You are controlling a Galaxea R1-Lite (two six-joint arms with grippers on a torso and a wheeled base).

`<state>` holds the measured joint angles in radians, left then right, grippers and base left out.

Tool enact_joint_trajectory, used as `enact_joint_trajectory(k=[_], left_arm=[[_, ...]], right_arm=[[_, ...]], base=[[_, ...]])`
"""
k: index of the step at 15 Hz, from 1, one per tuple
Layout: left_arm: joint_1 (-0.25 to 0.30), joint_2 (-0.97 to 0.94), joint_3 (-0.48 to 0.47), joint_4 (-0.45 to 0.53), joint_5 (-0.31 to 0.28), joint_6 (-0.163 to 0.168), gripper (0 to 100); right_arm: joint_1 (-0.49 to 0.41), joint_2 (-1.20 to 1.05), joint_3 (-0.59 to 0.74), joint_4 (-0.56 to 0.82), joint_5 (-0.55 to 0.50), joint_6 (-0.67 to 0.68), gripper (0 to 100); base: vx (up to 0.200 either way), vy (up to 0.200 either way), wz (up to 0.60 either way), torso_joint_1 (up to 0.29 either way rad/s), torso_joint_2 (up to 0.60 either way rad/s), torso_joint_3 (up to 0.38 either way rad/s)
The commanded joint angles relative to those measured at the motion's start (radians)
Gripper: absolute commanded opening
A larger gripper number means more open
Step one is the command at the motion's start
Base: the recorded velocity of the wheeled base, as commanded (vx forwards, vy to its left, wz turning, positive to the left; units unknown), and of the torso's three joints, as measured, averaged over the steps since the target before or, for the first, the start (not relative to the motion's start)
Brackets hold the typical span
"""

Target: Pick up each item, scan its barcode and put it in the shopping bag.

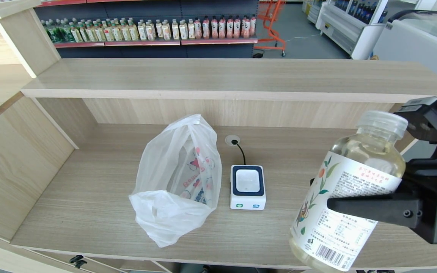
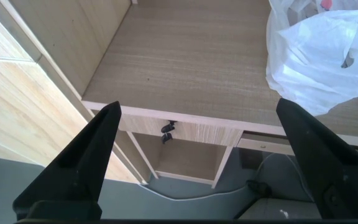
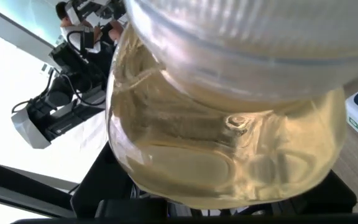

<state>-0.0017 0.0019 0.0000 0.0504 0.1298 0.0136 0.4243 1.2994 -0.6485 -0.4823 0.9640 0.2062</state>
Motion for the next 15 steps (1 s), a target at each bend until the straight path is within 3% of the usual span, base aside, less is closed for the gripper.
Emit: enact_joint_trajectory(k=[1, 7, 9, 11, 15], left_arm=[[0.0, 0.0, 0.0, 0.0, 0.001, 0.0, 100], [0.0, 0.0, 0.0, 0.0, 0.001, 0.0, 100], [0.0, 0.0, 0.0, 0.0, 0.001, 0.0, 100], [0.0, 0.0, 0.0, 0.0, 0.001, 0.0, 100], [0.0, 0.0, 0.0, 0.0, 0.001, 0.0, 100]], right_arm=[[0.001, 0.003, 0.001, -0.001, -0.001, -0.001, 0], [0.001, 0.006, -0.002, -0.002, -0.005, -0.024, 0], [-0.055, 0.057, -0.013, -0.002, -0.074, -0.263, 0], [-0.148, 0.153, -0.059, -0.01, -0.243, -0.605, 0], [-0.194, 0.327, -0.04, -0.317, -0.245, -0.697, 0]], base=[[0.0, 0.0, 0.0, 0.0, 0.0, 0.0], [0.0, 0.0, 0.0, 0.0, 0.0, 0.0], [0.0, 0.0, 0.0, 0.0, 0.0, 0.0], [0.0, 0.0, 0.0, 0.0, 0.0, 0.0], [0.0, 0.0, 0.0, 0.0, 0.0, 0.0]])
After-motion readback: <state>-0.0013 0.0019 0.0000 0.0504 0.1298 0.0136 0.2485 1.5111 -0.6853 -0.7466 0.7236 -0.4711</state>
